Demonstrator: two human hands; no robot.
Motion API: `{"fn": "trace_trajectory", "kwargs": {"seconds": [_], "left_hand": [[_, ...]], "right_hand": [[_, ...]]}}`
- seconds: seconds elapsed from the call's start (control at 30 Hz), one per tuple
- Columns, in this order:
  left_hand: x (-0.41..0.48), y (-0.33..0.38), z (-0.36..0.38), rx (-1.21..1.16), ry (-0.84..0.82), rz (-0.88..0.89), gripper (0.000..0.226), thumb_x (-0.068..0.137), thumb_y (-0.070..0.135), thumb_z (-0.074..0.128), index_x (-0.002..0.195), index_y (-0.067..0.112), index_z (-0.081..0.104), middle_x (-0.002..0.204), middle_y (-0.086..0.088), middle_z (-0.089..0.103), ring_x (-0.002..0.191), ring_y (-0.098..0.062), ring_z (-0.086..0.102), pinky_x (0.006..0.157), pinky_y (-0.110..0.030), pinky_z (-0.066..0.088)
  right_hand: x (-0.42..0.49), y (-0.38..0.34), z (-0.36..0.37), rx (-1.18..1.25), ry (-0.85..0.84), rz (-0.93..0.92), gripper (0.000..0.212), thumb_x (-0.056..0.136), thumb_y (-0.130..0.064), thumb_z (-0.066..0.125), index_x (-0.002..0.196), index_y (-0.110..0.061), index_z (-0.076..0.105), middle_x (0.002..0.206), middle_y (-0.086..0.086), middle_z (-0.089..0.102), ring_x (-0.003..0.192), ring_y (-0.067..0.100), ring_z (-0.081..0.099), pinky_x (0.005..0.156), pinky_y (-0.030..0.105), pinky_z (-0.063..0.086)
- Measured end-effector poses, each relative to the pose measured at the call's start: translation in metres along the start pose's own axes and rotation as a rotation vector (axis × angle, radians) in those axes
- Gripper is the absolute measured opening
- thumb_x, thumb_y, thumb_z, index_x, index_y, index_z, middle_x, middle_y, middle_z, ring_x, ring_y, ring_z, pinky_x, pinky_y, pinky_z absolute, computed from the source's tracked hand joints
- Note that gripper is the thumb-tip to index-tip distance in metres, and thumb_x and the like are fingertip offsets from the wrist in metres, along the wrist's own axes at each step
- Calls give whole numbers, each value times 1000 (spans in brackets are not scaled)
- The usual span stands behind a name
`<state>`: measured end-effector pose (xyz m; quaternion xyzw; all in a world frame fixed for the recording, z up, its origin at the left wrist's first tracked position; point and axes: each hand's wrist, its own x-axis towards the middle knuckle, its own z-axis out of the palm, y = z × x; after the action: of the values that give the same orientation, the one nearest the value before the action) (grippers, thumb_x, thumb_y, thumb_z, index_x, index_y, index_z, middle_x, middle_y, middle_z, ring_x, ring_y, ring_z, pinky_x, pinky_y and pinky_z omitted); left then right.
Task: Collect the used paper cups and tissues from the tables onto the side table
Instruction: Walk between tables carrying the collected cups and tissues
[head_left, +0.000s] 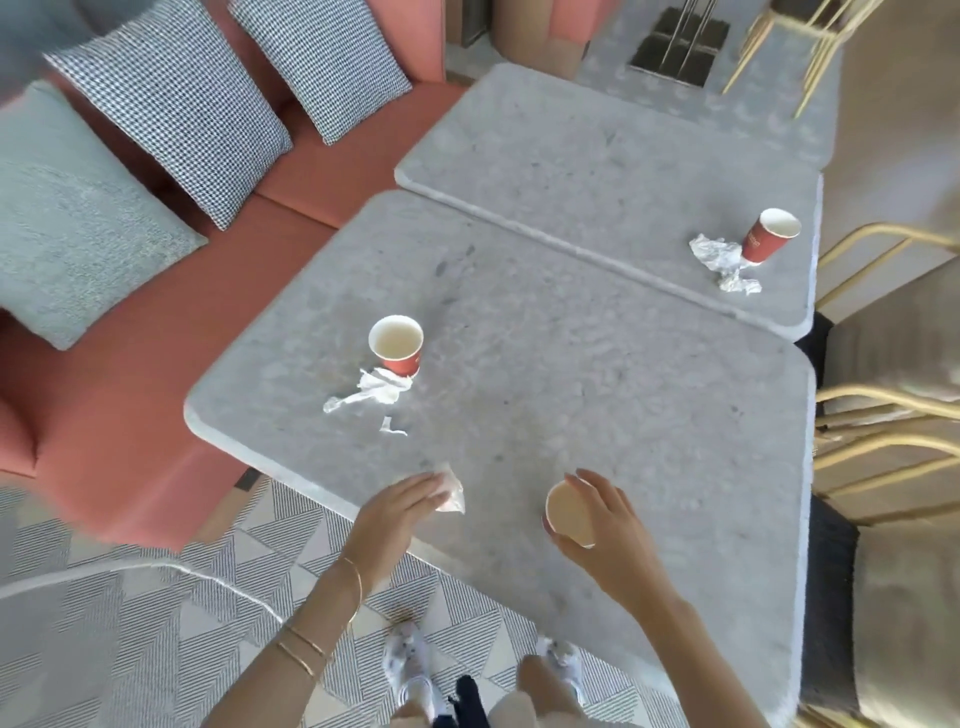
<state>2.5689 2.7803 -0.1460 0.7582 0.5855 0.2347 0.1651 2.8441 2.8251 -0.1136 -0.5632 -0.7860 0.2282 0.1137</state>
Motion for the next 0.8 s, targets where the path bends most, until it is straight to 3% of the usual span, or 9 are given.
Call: {"fn": "trace_trajectory", "kwargs": {"seconds": [0.07,0.13,0.23,0.33,0.43,0.5,0.57,0.67,0.8], "left_hand": [[4,-23,-14,52,21,-28,41,74,-5,44,103,6,70,116,-12,65,107,-27,60,102,-25,33],[11,-42,-21,16,47,-73,42,73,-15,51,107,4,68,121,-13,61,114,-30,56,105,-35,35],[24,-64,-27,18,101,-96,55,61,-28,60,105,4,69,118,-12,63,112,-30,57,92,-51,47],[42,-81,-30,72,122,-89,45,65,-20,58,100,6,71,111,-10,68,106,-29,62,92,-35,49],[63,-93,-32,121,168,-105,36,75,2,41,91,4,73,104,-12,70,96,-31,66,95,-26,37],[73,-105,-31,144,195,-114,37,75,5,38,88,2,73,101,-13,71,93,-32,67,99,-23,30],[78,-120,-26,159,149,-126,36,75,3,41,93,3,72,104,-14,70,96,-33,66,99,-25,31],[81,-137,-17,174,7,-156,34,80,11,51,110,5,66,120,-13,62,112,-32,57,92,-39,47],[78,-146,-7,211,-192,-155,55,78,35,68,126,9,55,138,-12,48,127,-34,43,102,-46,39]], "right_hand": [[6,-19,4,1,13,-4,69,68,-29,79,129,-14,49,133,1,49,119,24,47,87,37,49],[13,-36,7,3,11,-11,69,70,-29,78,130,-14,48,136,1,47,122,24,44,88,40,49],[30,-55,6,-7,2,-27,69,72,-31,75,132,-18,45,139,-3,42,125,20,40,86,40,50],[53,-66,4,-26,11,-61,68,73,-30,74,132,-18,44,139,-3,42,124,19,41,84,38,51],[82,-71,1,-45,-5,-113,67,75,-33,72,134,-20,42,140,-6,40,124,16,40,82,35,52],[103,-76,0,-48,-25,-142,67,77,-34,70,135,-22,39,142,-7,38,126,14,37,84,35,51],[122,-81,0,-27,-31,-161,67,77,-34,70,135,-22,39,142,-6,38,126,14,37,85,34,50],[147,-87,0,-6,-49,-201,67,77,-36,71,135,-23,39,141,-6,38,126,13,36,88,31,47],[173,-96,0,-2,-77,-240,67,77,-36,70,135,-22,39,142,-5,38,126,14,37,86,32,48]]}}
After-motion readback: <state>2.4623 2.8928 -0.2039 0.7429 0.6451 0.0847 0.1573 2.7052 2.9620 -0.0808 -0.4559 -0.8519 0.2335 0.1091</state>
